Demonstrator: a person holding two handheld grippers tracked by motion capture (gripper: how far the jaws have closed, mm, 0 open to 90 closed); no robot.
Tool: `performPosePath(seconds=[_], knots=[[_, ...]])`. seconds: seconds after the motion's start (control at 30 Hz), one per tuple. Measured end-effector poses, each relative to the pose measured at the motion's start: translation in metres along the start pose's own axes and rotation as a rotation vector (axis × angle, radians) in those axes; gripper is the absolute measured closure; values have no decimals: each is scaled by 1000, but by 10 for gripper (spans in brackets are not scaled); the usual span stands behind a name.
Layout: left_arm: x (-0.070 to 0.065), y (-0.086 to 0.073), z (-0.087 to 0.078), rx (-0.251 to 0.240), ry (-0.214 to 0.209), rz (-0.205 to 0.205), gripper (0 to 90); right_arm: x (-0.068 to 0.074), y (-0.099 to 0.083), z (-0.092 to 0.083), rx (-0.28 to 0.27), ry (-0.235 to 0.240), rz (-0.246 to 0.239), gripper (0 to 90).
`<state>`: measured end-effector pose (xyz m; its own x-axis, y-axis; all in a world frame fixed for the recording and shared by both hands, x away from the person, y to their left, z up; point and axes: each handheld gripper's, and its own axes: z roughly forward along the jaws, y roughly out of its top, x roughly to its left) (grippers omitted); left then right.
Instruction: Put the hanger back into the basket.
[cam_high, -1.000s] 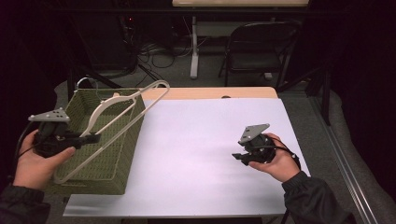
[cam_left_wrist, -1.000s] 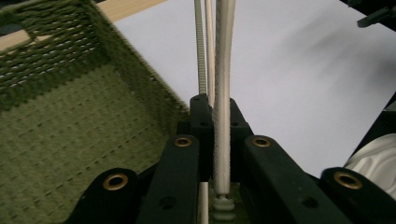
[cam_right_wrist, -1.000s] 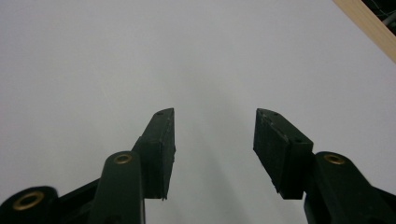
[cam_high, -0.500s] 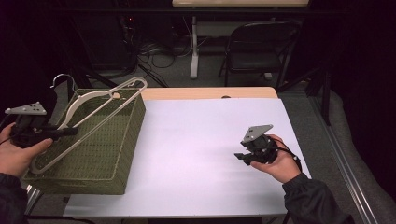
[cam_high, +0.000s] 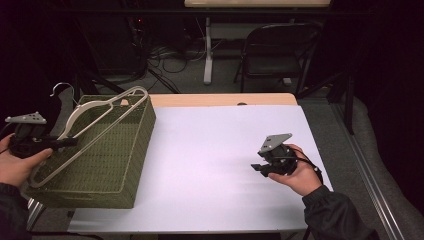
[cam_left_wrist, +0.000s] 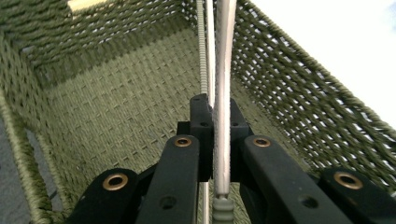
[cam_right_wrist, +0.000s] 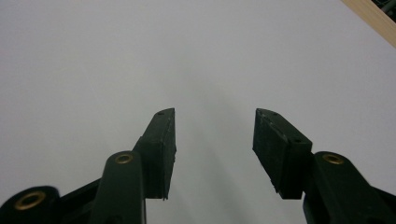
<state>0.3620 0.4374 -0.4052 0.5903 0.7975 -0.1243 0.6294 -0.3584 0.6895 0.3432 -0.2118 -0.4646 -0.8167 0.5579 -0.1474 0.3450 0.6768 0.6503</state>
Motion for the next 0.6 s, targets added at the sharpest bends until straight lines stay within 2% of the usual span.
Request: performPosePath(seconds=[0.07,0.13,0.2,0.3,0.37,0.43,0.5,0.6], knots=[[2,-2,4,-4,0,-7,872,0,0,0,-1,-1,0,491],[7,-6,9,16,0,-15,872,0,0,-2,27,-3,-3,491],[10,-9,13,32,4,-21,872,-1,-2,-1,14,0,5,492],[12,-13,16,44,4,-28,872,-2,-2,-2,26,-5,7,491],[15,-19,21,45,-4,-38,872,-2,-4,-1,13,5,11,491],[17,-23,26,56,-4,-43,872,-2,-5,2,-15,-6,22,491],[18,-26,31,66,-4,-45,872,-2,-4,0,35,-3,10,492],[19,-31,39,83,-15,-50,872,-2,-4,0,31,-4,10,492]])
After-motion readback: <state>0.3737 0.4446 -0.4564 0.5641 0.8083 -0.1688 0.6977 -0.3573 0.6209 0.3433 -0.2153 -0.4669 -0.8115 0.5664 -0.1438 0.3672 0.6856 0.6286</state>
